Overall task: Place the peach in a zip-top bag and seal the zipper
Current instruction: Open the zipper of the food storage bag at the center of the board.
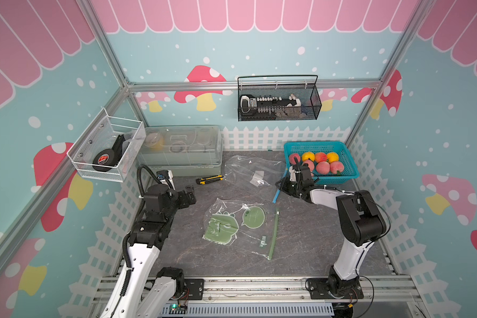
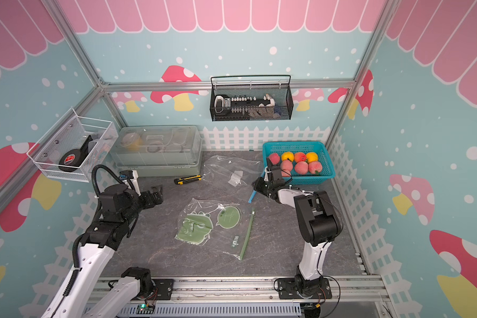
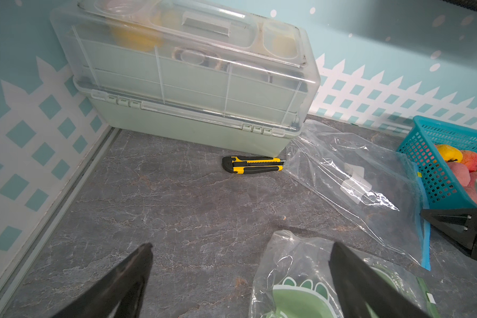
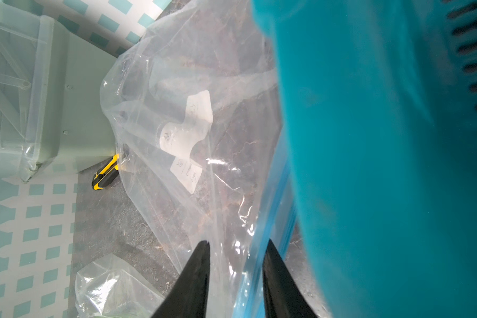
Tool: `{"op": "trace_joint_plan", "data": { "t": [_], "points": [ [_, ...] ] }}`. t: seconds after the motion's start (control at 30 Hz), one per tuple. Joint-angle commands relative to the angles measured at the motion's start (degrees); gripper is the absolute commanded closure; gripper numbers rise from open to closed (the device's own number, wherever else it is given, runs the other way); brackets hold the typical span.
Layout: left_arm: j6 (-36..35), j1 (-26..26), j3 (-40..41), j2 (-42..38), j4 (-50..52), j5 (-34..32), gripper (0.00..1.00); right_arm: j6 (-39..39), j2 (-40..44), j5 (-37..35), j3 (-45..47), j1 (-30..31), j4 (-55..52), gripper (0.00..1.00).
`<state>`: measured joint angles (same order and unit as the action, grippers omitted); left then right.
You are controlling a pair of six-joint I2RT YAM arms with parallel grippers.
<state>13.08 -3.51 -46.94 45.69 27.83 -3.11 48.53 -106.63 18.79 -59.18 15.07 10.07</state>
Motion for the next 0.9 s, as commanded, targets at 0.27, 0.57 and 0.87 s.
{"op": "trace_joint_plan", "data": {
  "t": [0.27,0.57,0.87],
  "points": [
    [0.5,0.9,-1.0,0.0,0.8,1.9,0.01,2.4,2.8,5.2,-0.7,0.6,2.6,1.00],
    [0.7,0.5,-2.3,1.2,1.8,4.7,0.01,1.6,15.3,0.1,-1.9,3.9,-9.5,1.00],
    [6.3,-11.6,-8.6,6.2,2.1,10.4,0.01,1.6,25.7,-4.0,-2.1,9.8,-18.9,1.00]
  ]
}}
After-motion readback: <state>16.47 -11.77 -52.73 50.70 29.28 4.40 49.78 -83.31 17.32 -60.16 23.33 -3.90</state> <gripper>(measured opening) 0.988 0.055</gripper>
